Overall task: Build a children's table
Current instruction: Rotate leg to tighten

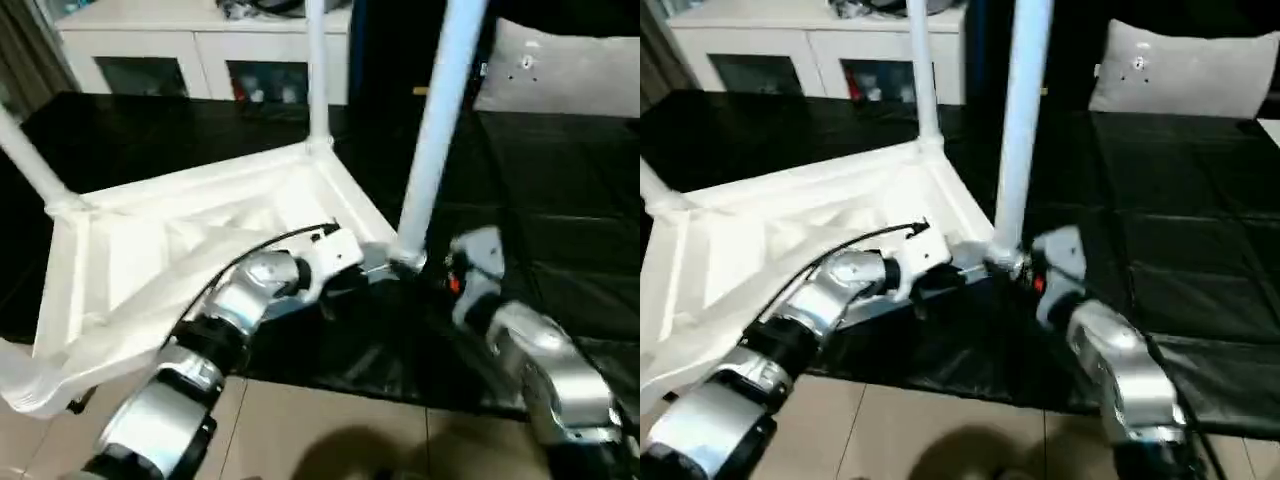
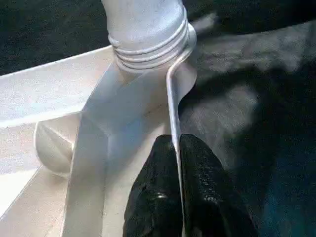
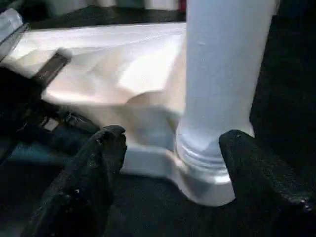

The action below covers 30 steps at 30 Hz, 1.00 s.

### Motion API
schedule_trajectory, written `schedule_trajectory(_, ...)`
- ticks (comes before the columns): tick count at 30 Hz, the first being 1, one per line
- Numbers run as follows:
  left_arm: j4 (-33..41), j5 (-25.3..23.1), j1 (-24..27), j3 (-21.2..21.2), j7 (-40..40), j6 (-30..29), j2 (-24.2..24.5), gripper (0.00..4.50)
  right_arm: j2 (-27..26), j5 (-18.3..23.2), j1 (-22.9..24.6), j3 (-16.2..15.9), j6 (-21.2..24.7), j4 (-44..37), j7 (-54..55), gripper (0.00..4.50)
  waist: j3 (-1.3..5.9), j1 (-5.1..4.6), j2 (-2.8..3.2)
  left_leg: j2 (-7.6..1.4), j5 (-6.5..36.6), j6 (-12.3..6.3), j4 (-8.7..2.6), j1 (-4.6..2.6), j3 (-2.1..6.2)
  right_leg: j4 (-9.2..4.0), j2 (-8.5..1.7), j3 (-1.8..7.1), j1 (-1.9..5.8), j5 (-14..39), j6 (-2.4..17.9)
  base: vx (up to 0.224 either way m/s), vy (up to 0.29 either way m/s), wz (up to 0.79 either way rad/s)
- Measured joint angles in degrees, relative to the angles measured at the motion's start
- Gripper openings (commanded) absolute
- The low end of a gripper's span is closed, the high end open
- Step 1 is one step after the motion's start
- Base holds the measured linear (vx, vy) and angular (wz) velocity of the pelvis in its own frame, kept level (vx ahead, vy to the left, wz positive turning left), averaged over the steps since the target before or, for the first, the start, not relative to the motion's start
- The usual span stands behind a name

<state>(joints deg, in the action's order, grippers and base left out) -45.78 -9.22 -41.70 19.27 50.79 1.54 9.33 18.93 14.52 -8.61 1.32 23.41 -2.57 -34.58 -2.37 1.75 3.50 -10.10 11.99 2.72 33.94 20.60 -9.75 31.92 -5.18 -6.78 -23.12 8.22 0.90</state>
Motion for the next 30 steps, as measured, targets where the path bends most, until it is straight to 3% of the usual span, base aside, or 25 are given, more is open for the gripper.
schedule_trajectory(4, 1.29, 1.95, 1.38, 0.81, 9.81, 4.71, 5.89, 0.0, 10.66, 3.78, -0.59, 1.87, -1.82, 1.18, -14.07, 4.01, -0.35, 0.32, -0.79, 0.01, 0.01, 0.02, 0.05, -0.09, -0.04, 0.09, -0.06, 0.02, 0.05, 0.0, -0.01, 0.0, 0.0, 0.0)
schedule_trajectory(7, 2.52, 2.78, 2.08, 1.61, 16.45, 6.98, 9.09, 0.0, 13.77, 5.39, -2.41, 1.79, -3.35, 2.58, -22.11, 4.01, -0.32, 0.68, -0.94, 0.01, 0.08, 0.15, 0.13, -0.11, -0.08, 0.1, -0.12, 0.03, 0.1, 0.0, 0.0, 0.0, 0.0, 0.0)
schedule_trajectory(12, 5.54, 3.44, 2.82, 4.32, 24.81, 10.64, 11.04, 0.0, 17.09, 6.12, -4.59, -1.37, -6.88, 6.41, -33.68, 4.01, -0.28, 2.89, -1.2, 0.01, -0.01, -0.02, 0.3, -0.26, -0.15, 0.24, -0.2, 0.08, 0.08, -0.08, 0.21, 0.0, 0.0, 0.0)
schedule_trajectory(14, 6.06, 3.5, 2.81, 5.16, 27.12, 12.0, 11.95, 0.0, 17.81, 6.33, -5.35, -2.62, -8.15, 7.9, -37.61, 3.75, -0.23, 3.67, -1.26, 0.01, -0.01, -0.03, 0.31, -0.28, -0.17, 0.3, -0.2, 0.09, 0.08, -0.05, 0.25, 0.0, 0.0, 0.0)
schedule_trajectory(17, 6.1, 3.71, 2.7, 5.61, 29.7, 13.12, 12.39, 0.0, 17.91, 6.12, -6.12, -6.1, -9.85, 9.66, -42.01, 3.67, -0.21, 4.17, -1.29, 0.0, -0.01, -0.02, 0.33, -0.32, -0.18, 0.4, -0.21, 0.1, 0.09, -0.03, 0.26, 0.0, 0.0, 0.0)
schedule_trajectory(20, 6.25, 3.87, 2.61, 6.12, 30.97, 13.42, 12.2, 0.0, 17.45, 5.88, -6.58, -7.68, -10.3, 10.86, -43.95, 3.24, -0.21, 4.69, -1.28, 0.0, 0.01, 0.02, 0.42, -0.35, -0.18, 0.51, -0.22, 0.13, 0.08, -0.02, 0.26, 0.0, 0.0, 0.0)
schedule_trajectory(26, 6.26, 3.86, 2.46, 6.74, 32.34, 13.76, 12.17, 0.0, 14.96, 5.54, -8.87, -10.55, -11.53, 13.85, -46.28, 2.79, -0.17, 4.89, -1.22, 0.01, 0.12, 0.28, 0.53, -0.45, -0.19, 0.76, -0.25, 0.17, 0.1, 0.01, 0.24, 0.0, 0.0, 0.0)
schedule_trajectory(30, 6.1, 3.8, 2.24, 7.14, 32.66, 14.37, 11.92, 0.0, 14.6, 5.43, -9.53, -10.75, -12.35, 15.37, -46.91, 2.39, -0.17, 5.19, -1.24, 0.01, 0.12, 0.28, 0.57, -0.46, -0.2, 0.8, -0.26, 0.19, 0.11, 0.02, 0.23, 0.0, 0.0, 0.0)
